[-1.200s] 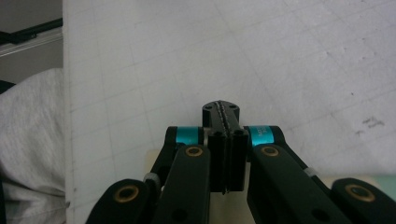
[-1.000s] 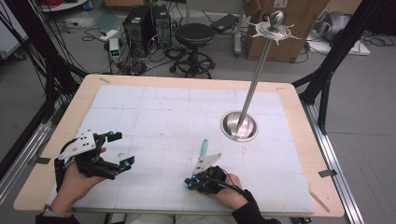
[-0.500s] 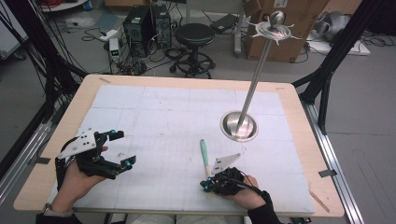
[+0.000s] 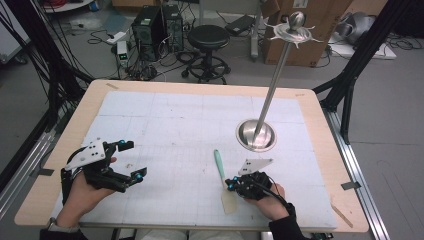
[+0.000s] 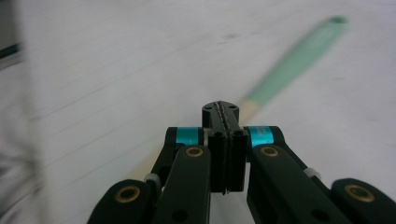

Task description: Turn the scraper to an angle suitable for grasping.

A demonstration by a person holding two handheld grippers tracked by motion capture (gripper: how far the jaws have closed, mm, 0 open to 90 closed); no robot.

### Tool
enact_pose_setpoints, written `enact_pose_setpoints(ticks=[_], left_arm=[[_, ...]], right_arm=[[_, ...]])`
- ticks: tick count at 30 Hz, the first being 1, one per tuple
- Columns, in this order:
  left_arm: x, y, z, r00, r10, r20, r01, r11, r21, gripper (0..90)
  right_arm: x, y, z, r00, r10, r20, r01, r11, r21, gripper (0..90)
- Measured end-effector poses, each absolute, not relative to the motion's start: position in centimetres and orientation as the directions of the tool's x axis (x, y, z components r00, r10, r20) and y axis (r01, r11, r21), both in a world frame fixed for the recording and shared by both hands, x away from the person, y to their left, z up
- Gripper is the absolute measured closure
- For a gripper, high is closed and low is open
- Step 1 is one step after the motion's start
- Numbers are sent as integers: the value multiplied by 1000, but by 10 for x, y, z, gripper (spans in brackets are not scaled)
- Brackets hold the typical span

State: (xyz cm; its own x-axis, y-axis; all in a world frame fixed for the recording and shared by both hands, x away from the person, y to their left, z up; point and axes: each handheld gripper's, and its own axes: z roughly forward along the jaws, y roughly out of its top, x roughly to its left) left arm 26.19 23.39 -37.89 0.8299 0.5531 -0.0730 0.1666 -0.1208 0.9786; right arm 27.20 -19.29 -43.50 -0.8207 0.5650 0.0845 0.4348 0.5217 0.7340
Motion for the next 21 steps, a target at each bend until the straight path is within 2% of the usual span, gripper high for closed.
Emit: enact_pose_setpoints(ticks=[3,9,21], left_arm=[[261,235,-379,829,555,-71,167,-125,978,17],[255,242,-377,817,573,-64,162,-122,979,17],[249,250,-378,802,593,-64,166,-118,979,17]], right_arm=[[284,-191,-439,-774,628,77,461,478,748,900],[301,-182,-444,-724,687,61,487,447,751,900],[311,-177,-450,-742,667,65,472,452,757,900]])
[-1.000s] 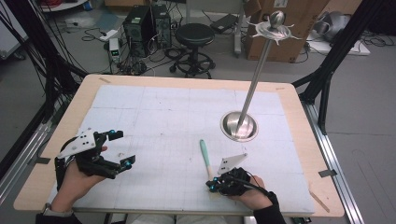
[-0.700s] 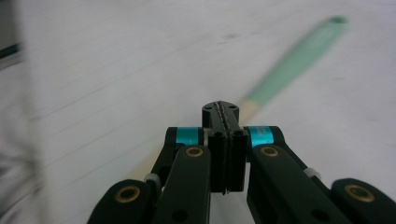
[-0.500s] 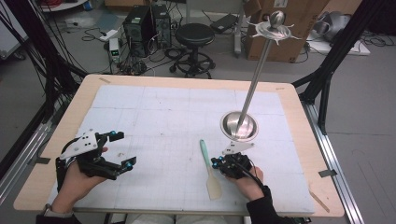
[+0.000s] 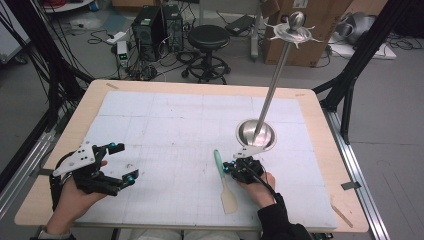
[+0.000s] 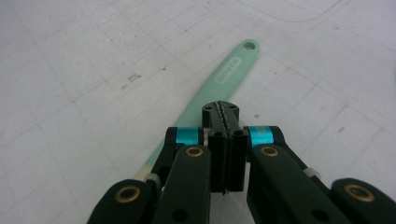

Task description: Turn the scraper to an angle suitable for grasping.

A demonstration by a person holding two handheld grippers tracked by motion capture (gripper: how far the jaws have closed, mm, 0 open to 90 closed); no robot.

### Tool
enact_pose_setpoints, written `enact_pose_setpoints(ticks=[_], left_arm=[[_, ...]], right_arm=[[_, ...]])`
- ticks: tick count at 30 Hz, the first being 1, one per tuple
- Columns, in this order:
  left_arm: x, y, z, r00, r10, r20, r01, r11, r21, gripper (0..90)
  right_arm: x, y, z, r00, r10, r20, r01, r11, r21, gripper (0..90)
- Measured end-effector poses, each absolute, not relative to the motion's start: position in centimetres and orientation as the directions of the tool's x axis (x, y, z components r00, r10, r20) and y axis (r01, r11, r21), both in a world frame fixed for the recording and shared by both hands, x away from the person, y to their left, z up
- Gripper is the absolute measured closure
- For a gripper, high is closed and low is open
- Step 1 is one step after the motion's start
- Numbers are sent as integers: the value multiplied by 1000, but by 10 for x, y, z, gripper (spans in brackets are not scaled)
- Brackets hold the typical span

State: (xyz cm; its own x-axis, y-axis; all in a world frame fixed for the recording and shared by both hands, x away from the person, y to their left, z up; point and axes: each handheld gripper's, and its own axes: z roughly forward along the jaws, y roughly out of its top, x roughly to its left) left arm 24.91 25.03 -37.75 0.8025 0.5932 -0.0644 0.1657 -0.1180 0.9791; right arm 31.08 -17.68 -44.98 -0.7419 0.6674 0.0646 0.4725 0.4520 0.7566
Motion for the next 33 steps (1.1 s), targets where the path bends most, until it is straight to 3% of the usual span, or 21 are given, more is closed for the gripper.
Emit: enact_pose_setpoints(ticks=[14,33], left_arm=[[252,247,-380,809,585,-65,170,-127,977,17],[252,249,-382,808,584,-75,177,-119,977,17]], right_arm=[[301,-142,-447,-828,558,47,406,540,737,900],[288,-108,-443,-908,400,126,367,610,702,900]])
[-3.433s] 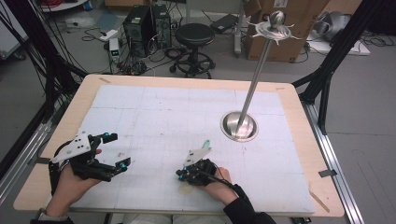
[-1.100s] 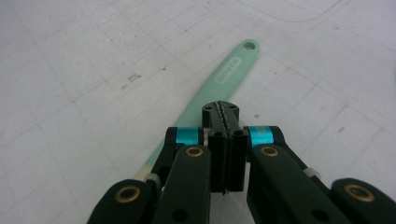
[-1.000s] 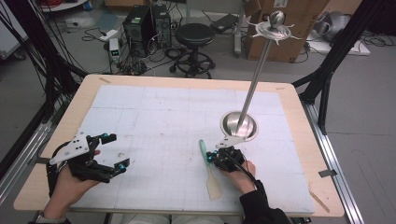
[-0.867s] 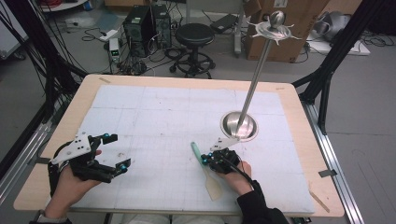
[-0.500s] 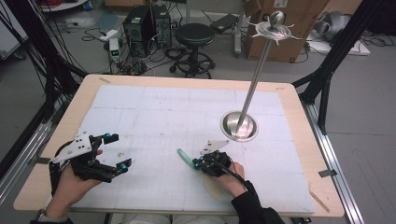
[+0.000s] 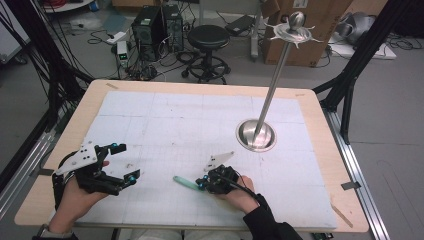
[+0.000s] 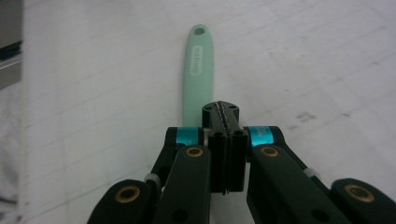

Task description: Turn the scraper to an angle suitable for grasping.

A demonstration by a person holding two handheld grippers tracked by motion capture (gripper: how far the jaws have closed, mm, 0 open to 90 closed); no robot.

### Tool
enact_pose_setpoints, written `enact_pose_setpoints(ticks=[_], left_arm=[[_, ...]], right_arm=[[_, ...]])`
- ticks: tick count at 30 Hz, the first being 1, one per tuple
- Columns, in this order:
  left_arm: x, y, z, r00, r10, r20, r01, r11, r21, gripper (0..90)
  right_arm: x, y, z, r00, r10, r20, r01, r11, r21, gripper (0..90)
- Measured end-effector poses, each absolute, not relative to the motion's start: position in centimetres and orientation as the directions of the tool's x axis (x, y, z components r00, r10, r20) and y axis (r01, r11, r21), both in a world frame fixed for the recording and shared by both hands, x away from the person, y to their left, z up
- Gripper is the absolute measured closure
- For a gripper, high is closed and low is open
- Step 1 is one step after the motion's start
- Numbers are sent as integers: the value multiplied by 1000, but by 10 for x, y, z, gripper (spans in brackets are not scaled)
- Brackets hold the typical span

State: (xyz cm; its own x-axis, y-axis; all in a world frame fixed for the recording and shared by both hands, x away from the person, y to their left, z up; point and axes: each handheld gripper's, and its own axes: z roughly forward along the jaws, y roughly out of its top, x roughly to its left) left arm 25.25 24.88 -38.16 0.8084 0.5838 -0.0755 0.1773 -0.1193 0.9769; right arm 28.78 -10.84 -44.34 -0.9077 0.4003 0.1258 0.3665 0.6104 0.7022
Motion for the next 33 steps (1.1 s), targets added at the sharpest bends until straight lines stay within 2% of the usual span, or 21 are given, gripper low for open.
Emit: enact_pose_setpoints(ticks=[3,12,15,16,17,18,24,26,29,31,33], left_arm=[[253,249,-382,808,585,-74,177,-121,977,17],[253,249,-382,808,585,-75,177,-119,977,17],[253,249,-382,807,586,-76,179,-121,976,17],[253,249,-382,807,586,-74,178,-122,976,17],[253,249,-382,807,586,-74,178,-122,976,17],[253,249,-382,806,587,-76,179,-119,977,17],[253,249,-381,806,587,-75,177,-119,977,17],[253,249,-381,807,586,-74,177,-119,977,17],[254,248,-381,807,585,-73,176,-122,977,17],[254,248,-381,807,586,-74,177,-120,977,17],[255,248,-381,807,586,-73,176,-120,977,17]], right_arm=[[285,-106,-443,-921,367,133,349,623,700,900],[284,-108,-436,-918,382,105,332,598,730,899],[282,-112,-429,-918,386,87,317,586,746,872],[282,-113,-426,-916,390,91,321,579,749,838],[281,-115,-420,-915,393,89,321,578,751,765],[281,-115,-420,-915,393,89,321,578,751,765],[279,-113,-409,-909,406,91,348,623,701,467],[278,-111,-406,-911,404,80,345,644,683,405],[275,-106,-403,-920,387,51,320,672,667,265],[273,-102,-402,-926,376,29,303,697,650,128],[269,-97,-400,-929,371,12,298,727,619,32]])
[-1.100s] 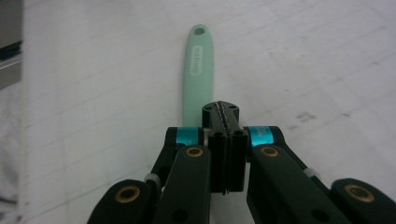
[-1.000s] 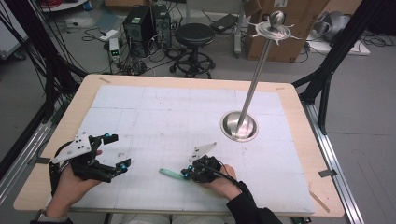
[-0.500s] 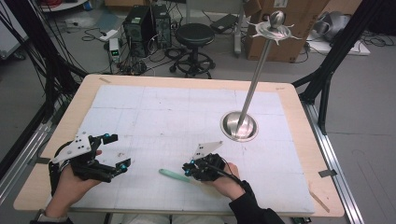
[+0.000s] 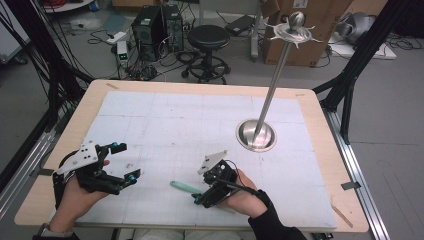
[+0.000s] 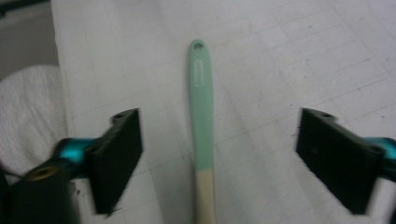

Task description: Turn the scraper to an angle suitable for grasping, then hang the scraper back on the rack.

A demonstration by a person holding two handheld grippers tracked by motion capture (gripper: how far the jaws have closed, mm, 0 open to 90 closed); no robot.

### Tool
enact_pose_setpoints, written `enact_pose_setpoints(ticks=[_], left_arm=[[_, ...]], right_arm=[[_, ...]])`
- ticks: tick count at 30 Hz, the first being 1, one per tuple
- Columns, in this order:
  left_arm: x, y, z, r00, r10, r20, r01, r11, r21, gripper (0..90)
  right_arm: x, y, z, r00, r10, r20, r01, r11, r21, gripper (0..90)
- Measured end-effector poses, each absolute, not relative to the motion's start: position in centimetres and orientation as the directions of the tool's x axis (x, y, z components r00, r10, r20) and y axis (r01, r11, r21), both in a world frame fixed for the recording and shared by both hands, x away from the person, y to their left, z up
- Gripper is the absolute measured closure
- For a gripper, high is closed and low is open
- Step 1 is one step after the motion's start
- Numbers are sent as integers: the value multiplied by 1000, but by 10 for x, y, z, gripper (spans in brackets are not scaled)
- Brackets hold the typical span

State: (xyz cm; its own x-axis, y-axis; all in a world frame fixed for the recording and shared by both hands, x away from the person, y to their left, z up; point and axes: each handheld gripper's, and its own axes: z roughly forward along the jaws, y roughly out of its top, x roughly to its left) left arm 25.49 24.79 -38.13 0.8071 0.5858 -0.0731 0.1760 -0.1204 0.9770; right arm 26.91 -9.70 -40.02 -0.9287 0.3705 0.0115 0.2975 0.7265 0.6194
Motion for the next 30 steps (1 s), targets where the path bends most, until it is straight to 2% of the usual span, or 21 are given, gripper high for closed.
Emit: enact_pose_setpoints(ticks=[1,5,10,14,15,17,20,26,27,28,29,30], left_arm=[[255,247,-381,808,584,-75,177,-119,977,17],[256,245,-382,811,580,-74,178,-123,976,17],[256,243,-382,814,576,-74,179,-127,976,18],[255,244,-382,813,577,-75,180,-127,976,17],[255,244,-382,812,579,-76,180,-125,976,17],[255,245,-382,811,580,-74,178,-126,976,18],[254,245,-382,811,581,-75,180,-126,976,17],[254,247,-384,811,580,-78,186,-129,974,17],[253,247,-383,809,582,-79,186,-127,974,17],[253,248,-383,809,583,-77,184,-127,975,17],[252,249,-383,807,585,-78,186,-126,975,17],[251,250,-383,806,586,-78,184,-123,975,17]], right_arm=[[267,-94,-400,-927,376,5,301,735,607,1],[263,-87,-400,-941,339,-15,268,769,581,1],[264,-85,-407,-940,340,-25,274,796,539,7],[267,-85,-413,-938,345,-22,290,819,495,91],[268,-85,-414,-938,347,-26,293,828,478,160],[269,-86,-417,-938,344,-29,293,837,461,207],[270,-86,-419,-940,340,-23,297,850,436,358],[270,-84,-419,-942,335,-4,302,853,425,455],[270,-84,-418,-941,338,-5,305,855,420,505],[270,-84,-418,-941,338,-5,305,855,420,505],[271,-84,-417,-941,339,-6,306,858,413,560],[271,-84,-417,-941,339,-6,306,858,413,560]])
